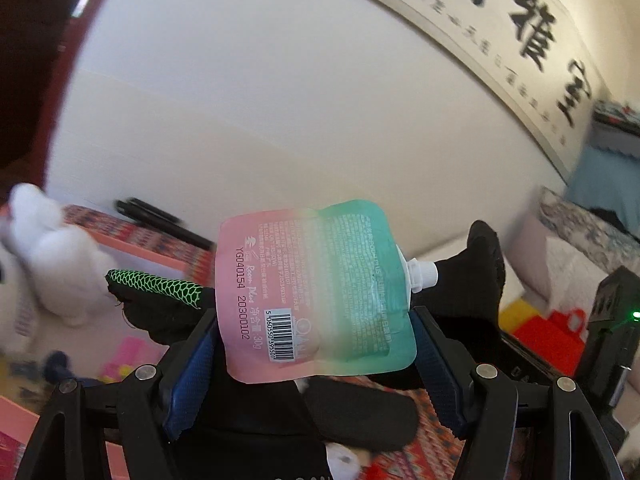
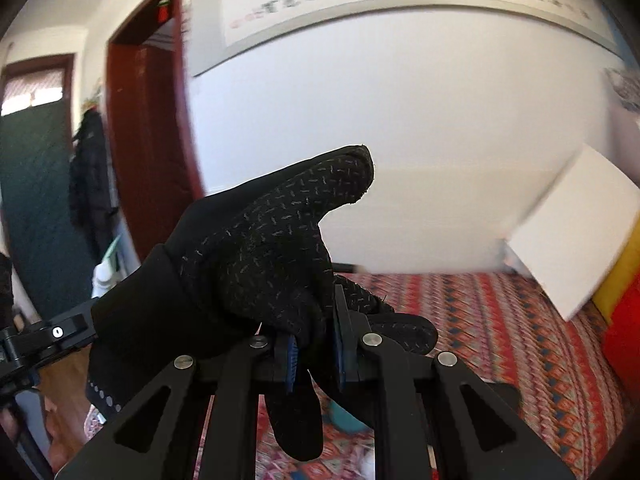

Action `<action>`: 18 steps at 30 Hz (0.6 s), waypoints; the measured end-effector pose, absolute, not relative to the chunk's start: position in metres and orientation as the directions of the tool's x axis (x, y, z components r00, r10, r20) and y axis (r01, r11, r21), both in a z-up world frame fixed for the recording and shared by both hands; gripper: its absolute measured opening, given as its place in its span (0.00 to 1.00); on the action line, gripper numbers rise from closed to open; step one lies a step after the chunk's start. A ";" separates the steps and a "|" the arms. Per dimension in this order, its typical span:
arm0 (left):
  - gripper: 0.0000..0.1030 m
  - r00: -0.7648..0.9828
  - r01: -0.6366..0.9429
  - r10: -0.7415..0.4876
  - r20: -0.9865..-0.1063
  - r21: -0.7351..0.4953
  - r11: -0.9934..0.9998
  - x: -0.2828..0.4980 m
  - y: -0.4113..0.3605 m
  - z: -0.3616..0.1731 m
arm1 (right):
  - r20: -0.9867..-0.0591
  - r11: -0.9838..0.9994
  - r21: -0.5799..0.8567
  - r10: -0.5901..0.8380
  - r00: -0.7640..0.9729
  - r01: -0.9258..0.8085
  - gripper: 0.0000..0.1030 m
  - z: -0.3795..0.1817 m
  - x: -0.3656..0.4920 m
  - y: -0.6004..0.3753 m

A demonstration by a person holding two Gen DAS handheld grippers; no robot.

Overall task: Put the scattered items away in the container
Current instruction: 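Drop the pouch and glove into the pink box, opening both tools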

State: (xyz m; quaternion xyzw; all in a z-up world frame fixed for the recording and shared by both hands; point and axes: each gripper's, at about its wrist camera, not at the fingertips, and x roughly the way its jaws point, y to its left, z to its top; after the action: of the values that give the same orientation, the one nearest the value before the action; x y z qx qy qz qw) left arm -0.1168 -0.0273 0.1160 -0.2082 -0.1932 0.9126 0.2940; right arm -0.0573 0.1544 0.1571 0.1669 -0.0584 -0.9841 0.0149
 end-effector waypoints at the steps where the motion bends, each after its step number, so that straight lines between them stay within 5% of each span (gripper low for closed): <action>1: 0.74 -0.752 -0.444 0.603 -0.266 -0.472 -0.762 -0.120 -0.035 0.116 | -0.325 -0.993 0.114 -0.064 -0.944 0.028 0.14 0.158 -0.064 0.143; 10: 0.75 -0.828 -0.285 0.453 -0.330 -0.449 -0.847 -0.176 -0.108 0.090 | -0.384 -0.982 0.084 -0.186 -0.904 0.167 0.17 0.133 -0.173 0.058; 13: 0.87 -0.833 -0.203 0.386 -0.397 -0.431 -0.879 -0.197 -0.118 0.077 | -0.487 -0.969 0.113 -0.246 -0.838 0.219 0.39 0.106 -0.224 0.038; 14: 0.91 -0.835 -0.182 0.370 -0.407 -0.430 -0.884 -0.199 -0.120 0.074 | -0.518 -0.967 0.112 -0.252 -0.817 0.228 0.59 0.097 -0.237 0.033; 15: 0.93 -0.839 -0.156 0.350 -0.416 -0.433 -0.888 -0.201 -0.125 0.071 | -0.538 -0.967 0.102 -0.249 -0.805 0.231 0.69 0.088 -0.245 0.029; 18: 0.94 -0.844 -0.159 0.361 -0.397 -0.457 -0.875 -0.200 -0.137 0.071 | -0.555 -0.971 0.064 -0.227 -0.800 0.232 0.70 0.073 -0.248 0.026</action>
State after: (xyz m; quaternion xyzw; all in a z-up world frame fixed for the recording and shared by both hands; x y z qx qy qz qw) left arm -0.2000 -0.1368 0.0714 -0.2426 -0.2080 0.9373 0.1389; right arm -0.2475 0.0262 0.0732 0.2922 0.0036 -0.9487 0.1210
